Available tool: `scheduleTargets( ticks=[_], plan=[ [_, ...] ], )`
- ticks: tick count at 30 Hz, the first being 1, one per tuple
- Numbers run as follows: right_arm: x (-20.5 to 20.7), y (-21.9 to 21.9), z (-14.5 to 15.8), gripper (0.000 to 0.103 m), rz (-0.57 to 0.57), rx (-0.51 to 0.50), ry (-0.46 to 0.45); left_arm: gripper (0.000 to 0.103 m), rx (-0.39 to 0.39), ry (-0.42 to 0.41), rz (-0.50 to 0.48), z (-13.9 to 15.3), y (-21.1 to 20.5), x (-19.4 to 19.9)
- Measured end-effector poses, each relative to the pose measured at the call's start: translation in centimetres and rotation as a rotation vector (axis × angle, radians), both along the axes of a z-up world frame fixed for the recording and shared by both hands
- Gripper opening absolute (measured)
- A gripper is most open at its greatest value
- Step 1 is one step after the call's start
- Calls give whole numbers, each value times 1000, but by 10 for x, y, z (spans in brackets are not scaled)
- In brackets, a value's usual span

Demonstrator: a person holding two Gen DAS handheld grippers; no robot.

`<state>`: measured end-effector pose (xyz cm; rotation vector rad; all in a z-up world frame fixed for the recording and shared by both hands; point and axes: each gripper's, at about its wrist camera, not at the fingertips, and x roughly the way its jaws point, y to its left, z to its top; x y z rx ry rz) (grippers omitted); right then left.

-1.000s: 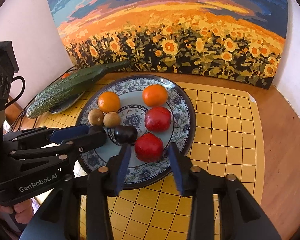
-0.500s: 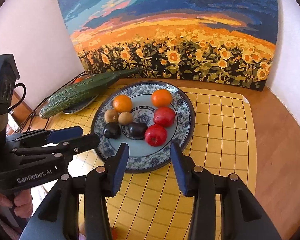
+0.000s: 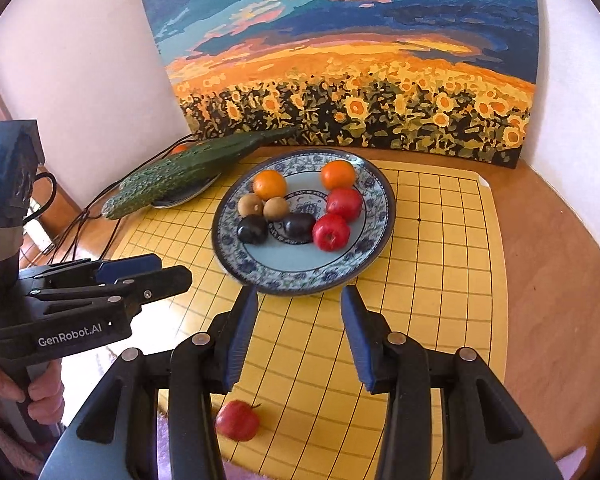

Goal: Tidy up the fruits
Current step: 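Move both open tools back to the last brown fruit and red plum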

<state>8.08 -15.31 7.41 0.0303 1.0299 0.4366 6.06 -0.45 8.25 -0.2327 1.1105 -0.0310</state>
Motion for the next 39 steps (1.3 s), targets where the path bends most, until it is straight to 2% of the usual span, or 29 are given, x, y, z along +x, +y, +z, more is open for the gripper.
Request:
scheduleTargets(
  ticks=[14, 39],
  plan=[
    [-27, -2, 4, 45, 0, -1, 9, 46, -7, 20, -9, 2, -4, -34],
    [-57, -7, -7, 45, -38, -10, 55, 46, -40, 95, -156, -18, -33, -61]
  ],
)
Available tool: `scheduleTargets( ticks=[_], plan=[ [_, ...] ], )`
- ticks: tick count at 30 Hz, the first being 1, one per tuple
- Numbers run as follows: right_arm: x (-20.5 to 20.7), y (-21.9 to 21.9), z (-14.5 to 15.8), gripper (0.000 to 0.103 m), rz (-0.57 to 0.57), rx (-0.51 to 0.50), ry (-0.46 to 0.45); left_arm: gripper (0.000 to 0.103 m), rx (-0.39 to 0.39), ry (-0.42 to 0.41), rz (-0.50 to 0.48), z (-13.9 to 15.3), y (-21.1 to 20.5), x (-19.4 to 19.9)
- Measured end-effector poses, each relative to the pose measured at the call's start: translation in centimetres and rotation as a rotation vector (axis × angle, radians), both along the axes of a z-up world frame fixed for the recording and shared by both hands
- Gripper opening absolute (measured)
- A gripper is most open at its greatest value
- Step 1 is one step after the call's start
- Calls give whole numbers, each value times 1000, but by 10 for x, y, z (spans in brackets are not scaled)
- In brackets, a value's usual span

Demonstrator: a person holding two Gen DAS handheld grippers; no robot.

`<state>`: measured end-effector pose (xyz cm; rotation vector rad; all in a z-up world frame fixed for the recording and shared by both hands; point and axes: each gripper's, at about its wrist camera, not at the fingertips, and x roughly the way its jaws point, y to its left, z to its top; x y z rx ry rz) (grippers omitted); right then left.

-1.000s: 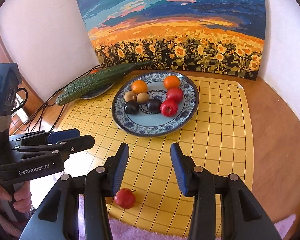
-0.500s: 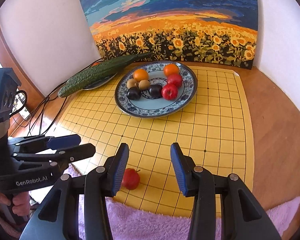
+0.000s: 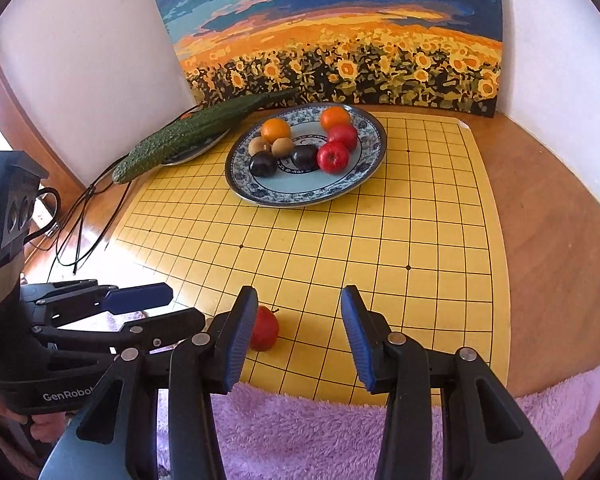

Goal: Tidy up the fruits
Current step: 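Move both open tools back to the last brown fruit and red plum, then grasp the brown round fruit with the left tool while the right tool grasps the red plum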

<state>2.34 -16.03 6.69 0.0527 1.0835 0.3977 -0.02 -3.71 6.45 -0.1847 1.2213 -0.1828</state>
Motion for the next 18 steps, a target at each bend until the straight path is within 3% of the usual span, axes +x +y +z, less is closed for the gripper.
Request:
scheduleTargets(
  ticks=[12, 18],
  plan=[
    [-2, -1, -8, 45, 0, 3, 26, 45, -3, 38, -57, -12, -9, 4],
    [-2, -2, -8, 45, -1, 4, 27, 31, -6, 50, -83, -17, -13, 4]
  ],
)
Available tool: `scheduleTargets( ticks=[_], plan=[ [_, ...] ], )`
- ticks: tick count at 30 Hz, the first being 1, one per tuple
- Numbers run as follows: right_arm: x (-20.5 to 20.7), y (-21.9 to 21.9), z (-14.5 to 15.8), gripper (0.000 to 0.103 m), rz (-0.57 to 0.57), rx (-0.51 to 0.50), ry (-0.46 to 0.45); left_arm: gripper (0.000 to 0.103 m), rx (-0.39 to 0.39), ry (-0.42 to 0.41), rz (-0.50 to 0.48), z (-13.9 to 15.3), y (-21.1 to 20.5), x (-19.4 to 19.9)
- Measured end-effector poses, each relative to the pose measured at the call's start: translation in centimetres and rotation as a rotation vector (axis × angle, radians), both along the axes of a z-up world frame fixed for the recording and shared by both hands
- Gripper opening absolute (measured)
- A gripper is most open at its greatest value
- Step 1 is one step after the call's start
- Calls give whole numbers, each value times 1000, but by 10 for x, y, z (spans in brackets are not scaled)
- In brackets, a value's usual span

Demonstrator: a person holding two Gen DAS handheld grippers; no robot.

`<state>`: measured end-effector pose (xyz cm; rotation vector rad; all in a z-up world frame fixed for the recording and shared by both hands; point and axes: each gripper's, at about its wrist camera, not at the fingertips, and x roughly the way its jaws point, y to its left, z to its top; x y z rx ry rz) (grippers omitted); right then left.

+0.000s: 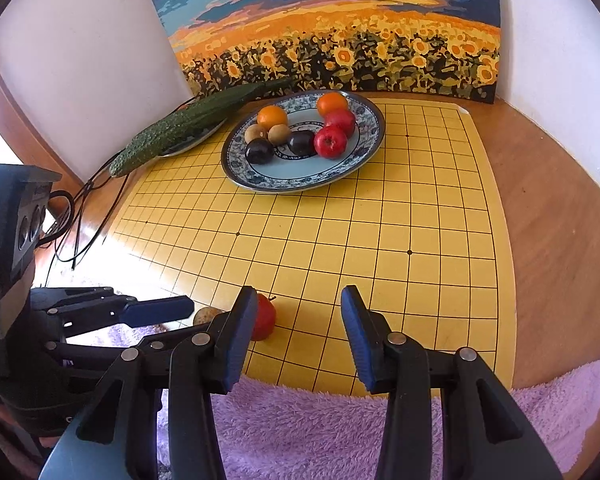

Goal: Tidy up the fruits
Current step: 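Grasp the brown round fruit with the left tool while the right tool grasps the red plum, then carry both fruits over the plate and open the left tool to drop the brown fruit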

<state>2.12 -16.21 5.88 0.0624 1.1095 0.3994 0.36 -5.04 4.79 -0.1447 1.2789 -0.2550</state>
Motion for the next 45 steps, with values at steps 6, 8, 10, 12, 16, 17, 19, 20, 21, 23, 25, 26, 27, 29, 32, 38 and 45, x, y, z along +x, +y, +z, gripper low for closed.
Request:
scheduleTargets(
  ticks=[6, 8, 10, 12, 16, 17, 19, 20, 21, 23, 25, 26, 27, 29, 32, 38, 45],
  plan=[
    [0, 2, 0, 45, 7, 4, -1, 25, -10, 6, 1, -1, 3, 2],
    [-1, 4, -1, 45, 13, 7, 2, 25, -11, 0, 7, 0, 5, 3],
    [-2, 6, -2, 45, 20, 10, 6, 25, -7, -4, 20, 2, 8, 3],
    [-2, 9, -3, 45, 28, 13, 12, 25, -3, -6, 37, 3, 13, 3],
    [-4, 13, -6, 45, 43, 20, 23, 25, 10, -10, 76, 5, 23, 4],
    [-5, 14, -7, 45, 47, 20, 27, 25, 16, -13, 88, 6, 26, 5],
    [-5, 17, -8, 45, 55, 20, 32, 25, 27, -18, 106, 7, 30, 5],
    [-5, 18, -9, 45, 59, 19, 35, 25, 32, -21, 115, 8, 33, 6],
    [-5, 19, -9, 45, 62, 19, 37, 25, 36, -23, 122, 8, 35, 6],
    [-6, 21, -11, 45, 71, 18, 44, 25, 42, -30, 134, 9, 39, 7],
    [-6, 24, -14, 45, 82, 16, 52, 25, 46, -35, 141, 9, 40, 7],
    [-5, 26, -16, 45, 87, 14, 57, 25, 46, -37, 143, 10, 41, 7],
    [-6, 26, -17, 45, 91, 13, 60, 25, 47, -38, 144, 10, 42, 7],
    [-5, 29, -20, 45, 98, 11, 67, 25, 47, -39, 144, 9, 42, 9],
    [-3, 31, -26, 44, 106, 24, 86, 25, 47, -39, 144, 9, 42, 9],
    [0, 31, -31, 32, 113, 51, 107, 25, 44, -41, 153, 10, 44, 12],
    [10, 29, -20, 32, 105, 58, 64, 25, 36, -66, 166, 15, 48, 22]
  ],
)
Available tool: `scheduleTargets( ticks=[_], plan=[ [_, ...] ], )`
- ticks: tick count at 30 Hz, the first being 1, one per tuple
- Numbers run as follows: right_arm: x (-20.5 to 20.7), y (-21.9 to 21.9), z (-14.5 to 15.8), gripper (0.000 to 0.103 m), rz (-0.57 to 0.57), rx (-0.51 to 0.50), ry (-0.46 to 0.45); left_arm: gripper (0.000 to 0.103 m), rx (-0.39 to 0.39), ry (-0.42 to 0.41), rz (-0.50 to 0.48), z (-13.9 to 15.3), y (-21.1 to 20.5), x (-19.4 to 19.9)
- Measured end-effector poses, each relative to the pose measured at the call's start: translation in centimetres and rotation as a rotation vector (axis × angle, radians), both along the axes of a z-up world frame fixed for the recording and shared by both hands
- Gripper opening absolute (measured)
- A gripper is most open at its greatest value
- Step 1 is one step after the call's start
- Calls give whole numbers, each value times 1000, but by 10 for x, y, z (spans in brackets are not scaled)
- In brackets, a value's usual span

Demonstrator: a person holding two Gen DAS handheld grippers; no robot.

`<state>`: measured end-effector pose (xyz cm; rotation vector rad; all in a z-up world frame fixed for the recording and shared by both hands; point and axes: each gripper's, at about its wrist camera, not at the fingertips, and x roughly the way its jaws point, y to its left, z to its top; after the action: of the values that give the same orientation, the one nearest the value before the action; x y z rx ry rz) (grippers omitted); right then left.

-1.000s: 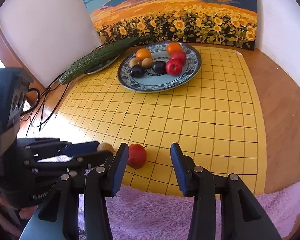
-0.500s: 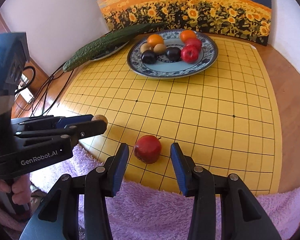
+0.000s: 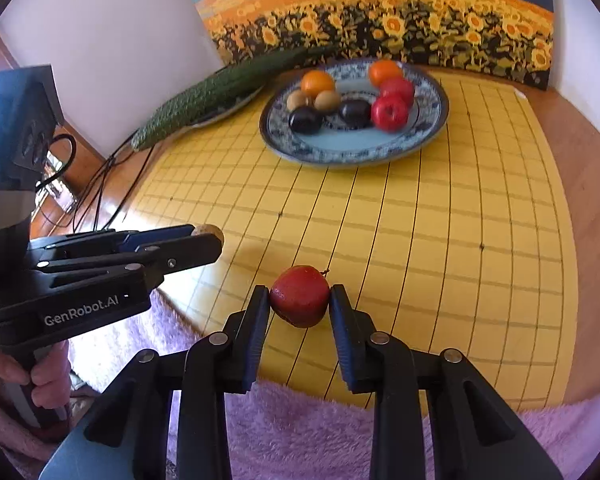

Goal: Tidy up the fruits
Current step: 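Carry both fruits over the plate and open the left tool to drop the brown fruit, then lower the red plum onto the plate and open the right tool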

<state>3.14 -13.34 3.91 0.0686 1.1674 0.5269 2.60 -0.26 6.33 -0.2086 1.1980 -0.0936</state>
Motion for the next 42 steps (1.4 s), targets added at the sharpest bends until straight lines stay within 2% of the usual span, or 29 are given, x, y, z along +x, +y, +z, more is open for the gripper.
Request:
scheduleTargets(
  ticks=[10, 19, 25, 36, 42],
  plan=[
    [34, -3, 15, 32, -21, -16, -57, 25, -1, -58, -2, 8, -3, 33],
    [63, -3, 18, 32, -16, -56, -107, 25, -8, -94, -16, 5, -13, 67],
    [78, -3, 11, 32, -13, -70, -108, 25, 4, -88, -15, -4, -15, 84],
    [83, -2, 5, 33, -8, -86, -117, 25, 7, -76, -16, -9, -18, 89],
    [84, -3, 5, 41, -15, -83, -118, 37, 20, -77, 1, -7, -14, 88]
  ],
)
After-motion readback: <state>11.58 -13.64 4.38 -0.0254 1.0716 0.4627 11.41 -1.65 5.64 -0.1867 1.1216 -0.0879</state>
